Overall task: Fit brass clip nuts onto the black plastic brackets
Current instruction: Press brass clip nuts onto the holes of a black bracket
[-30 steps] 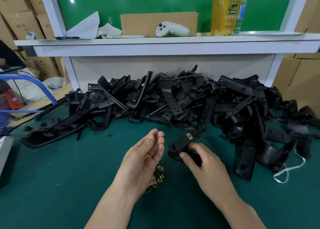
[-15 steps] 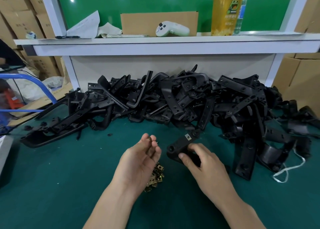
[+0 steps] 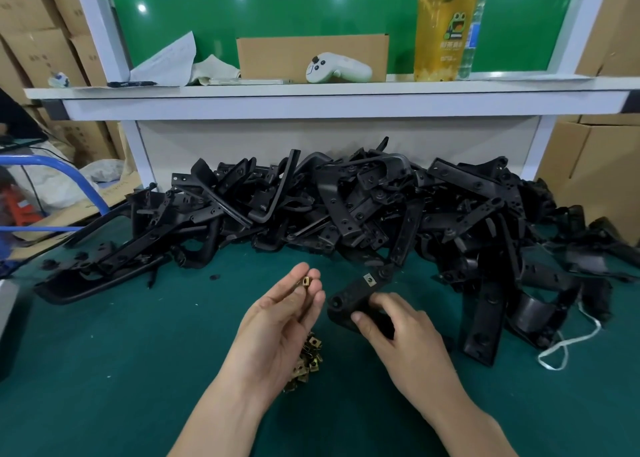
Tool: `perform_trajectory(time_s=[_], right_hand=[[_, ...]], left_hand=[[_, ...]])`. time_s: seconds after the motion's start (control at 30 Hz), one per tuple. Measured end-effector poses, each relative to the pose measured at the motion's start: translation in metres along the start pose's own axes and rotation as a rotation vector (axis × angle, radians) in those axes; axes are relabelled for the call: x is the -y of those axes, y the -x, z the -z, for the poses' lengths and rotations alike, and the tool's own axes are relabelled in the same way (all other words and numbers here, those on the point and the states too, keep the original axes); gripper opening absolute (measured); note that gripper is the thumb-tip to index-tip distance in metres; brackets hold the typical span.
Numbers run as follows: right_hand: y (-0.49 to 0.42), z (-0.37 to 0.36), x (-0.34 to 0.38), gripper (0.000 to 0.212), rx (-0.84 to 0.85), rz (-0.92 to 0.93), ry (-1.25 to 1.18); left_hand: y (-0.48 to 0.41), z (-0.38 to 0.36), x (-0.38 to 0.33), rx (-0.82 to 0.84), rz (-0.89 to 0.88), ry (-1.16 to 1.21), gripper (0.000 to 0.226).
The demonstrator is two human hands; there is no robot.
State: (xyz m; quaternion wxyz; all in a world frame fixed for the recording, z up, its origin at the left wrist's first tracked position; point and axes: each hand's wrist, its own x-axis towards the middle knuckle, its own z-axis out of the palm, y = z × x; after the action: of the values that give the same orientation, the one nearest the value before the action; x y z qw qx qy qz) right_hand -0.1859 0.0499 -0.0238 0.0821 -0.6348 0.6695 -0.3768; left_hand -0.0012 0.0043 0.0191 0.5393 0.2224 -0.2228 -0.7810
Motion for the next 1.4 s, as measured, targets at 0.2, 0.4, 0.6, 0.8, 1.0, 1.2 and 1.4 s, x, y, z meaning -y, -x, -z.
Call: perform_trajectory(time_s=[0.2, 0.4, 0.6, 0.8, 1.0, 1.2, 1.4], right_hand=[[-0.0005, 0.0008, -0.0003, 0.053, -0.001, 0.000, 0.016], [0.0002, -0.0002, 0.0000, 0.055, -0.007, 0.009, 0.026], [0.0008, 0.0005, 0.0019, 0.054, -0.015, 0.017, 0.043], [0.0005, 0.0014, 0.0007, 0.054, 0.007, 0.010, 0.041], [0.0014, 0.0024, 0.0019, 0.048, 0.008, 0.012, 0.036], [0.0018, 0.0017, 0.0025, 0.050, 0.003, 0.019, 0.029], [0.0015, 0.0013, 0.0021, 0.051, 0.020, -0.001, 0.032]], left_hand=[[0.0003, -0.0036, 0.0021, -0.005, -0.037, -0.037, 0.042], [0.0001, -0.0026, -0.0017, -0.006, -0.048, -0.032, 0.033], [0.0012, -0.0016, -0.0008, 0.004, -0.032, -0.057, 0.029], [0.0005, 0.0005, -0.0038, 0.026, -0.020, -0.039, 0.026], [0.0023, -0.0018, -0.0027, 0.019, -0.037, -0.052, 0.034], [0.0007, 0.0013, -0.0034, 0.032, -0.041, -0.045, 0.029], [-0.0010, 0.0043, -0.0027, 0.000, -0.046, -0.087, 0.030]])
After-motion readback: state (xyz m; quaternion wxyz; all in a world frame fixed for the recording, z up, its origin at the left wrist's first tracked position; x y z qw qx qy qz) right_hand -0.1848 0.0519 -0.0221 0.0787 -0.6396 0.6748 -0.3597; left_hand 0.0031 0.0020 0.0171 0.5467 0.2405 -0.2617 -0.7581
